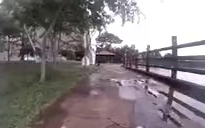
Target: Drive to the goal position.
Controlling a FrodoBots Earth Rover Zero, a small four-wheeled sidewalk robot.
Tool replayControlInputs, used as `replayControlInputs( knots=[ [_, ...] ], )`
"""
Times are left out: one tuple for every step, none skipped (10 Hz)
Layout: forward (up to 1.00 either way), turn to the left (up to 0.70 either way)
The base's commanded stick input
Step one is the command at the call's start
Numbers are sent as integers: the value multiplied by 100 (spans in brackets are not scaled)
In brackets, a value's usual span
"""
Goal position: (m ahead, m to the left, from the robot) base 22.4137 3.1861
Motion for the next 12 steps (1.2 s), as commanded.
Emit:
replayControlInputs(
  knots=[
    [100, 4],
    [100, 10],
    [100, 10],
    [100, 10],
    [100, 10],
    [100, -7],
    [100, -30],
    [100, -30],
    [100, -30],
    [100, -30],
    [100, -30],
    [100, -30]
  ],
)
